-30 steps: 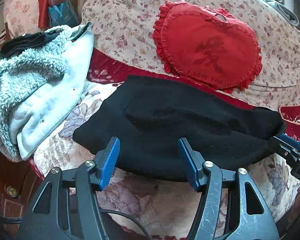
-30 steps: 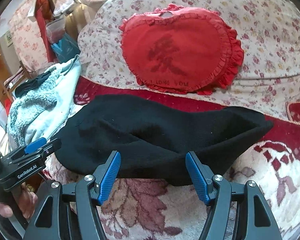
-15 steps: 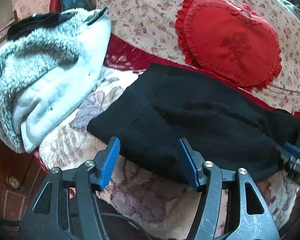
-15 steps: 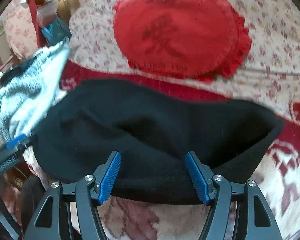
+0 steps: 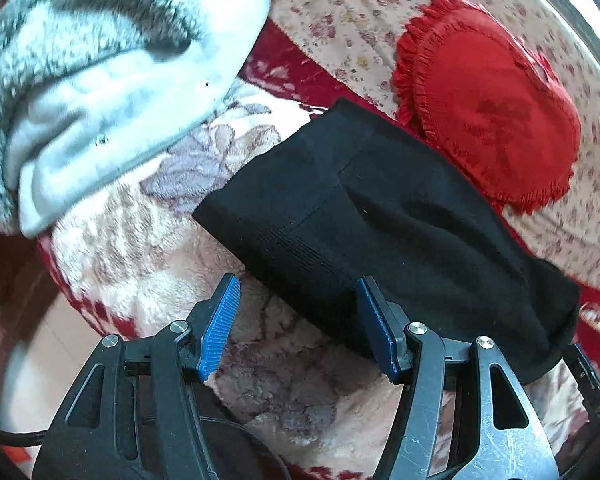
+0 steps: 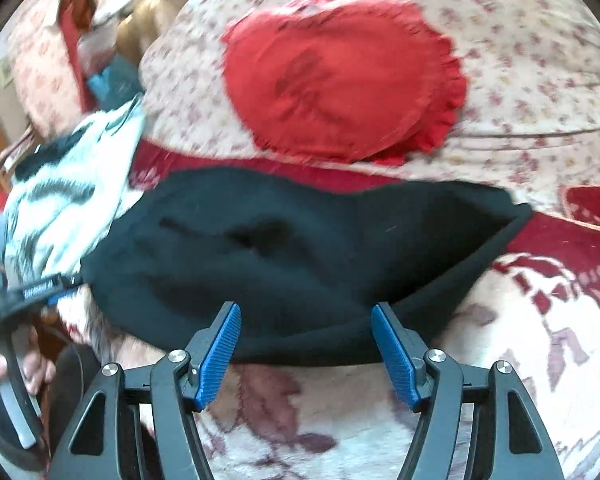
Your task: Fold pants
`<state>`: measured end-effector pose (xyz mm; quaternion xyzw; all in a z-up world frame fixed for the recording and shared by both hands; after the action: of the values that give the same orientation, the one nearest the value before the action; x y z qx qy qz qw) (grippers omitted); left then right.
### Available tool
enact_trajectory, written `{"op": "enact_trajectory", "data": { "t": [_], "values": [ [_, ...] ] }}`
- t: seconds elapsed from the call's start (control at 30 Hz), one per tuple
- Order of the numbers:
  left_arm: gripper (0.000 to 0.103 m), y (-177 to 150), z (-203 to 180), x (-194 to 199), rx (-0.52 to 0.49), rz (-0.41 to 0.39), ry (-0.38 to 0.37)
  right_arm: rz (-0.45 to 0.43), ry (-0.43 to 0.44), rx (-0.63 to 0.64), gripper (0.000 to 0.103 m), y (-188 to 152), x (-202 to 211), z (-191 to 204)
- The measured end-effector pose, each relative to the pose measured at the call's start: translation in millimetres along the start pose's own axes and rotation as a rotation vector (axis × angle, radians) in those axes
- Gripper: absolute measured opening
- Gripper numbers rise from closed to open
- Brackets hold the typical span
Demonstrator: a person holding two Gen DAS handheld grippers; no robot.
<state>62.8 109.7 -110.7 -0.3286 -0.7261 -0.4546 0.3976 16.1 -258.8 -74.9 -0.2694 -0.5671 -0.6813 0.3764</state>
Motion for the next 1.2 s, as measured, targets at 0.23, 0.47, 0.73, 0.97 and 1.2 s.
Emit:
{"op": "enact_trajectory", "data": {
  "t": [0.23,0.47,0.73,0.97,1.2],
  "values": [
    [0.06,8,-4,-8,0.045,0.01,-0.038,-0.022,-0.037,-0.204,0.066,11,8,-57],
    [0.06,12,-10,-24,0.033,0.03,-0.034,0.05,0.002,-0.33,0.059,21,-27,-92],
    [0.025,14,-16,-19,0.011,0.031,-0.069,0.006,0.047,-0.248,0.009,5,-6,-93],
    [0.018,-2,-17,13,-0.06,-0.015,-0.068,0.005,0.07,-0.19,0.008,-35,46,-85],
    [0.018,-18,-3,6,-0.096,0.005,0.017,0.199,0.062,-0.205,0.008,-90,24,-95]
  ]
}}
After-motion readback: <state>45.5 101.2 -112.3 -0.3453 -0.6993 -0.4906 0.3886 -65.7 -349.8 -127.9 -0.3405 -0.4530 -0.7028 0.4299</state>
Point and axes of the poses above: each gripper's, at about its wrist camera, not at the fingertips, and x roughly against the way its jaws point, z to its left, y to its top, the point moved 3 cm from there along -x, roughly the way its jaws point, and after that the axes turned 5 degrees about z, right-handed, at the moved point
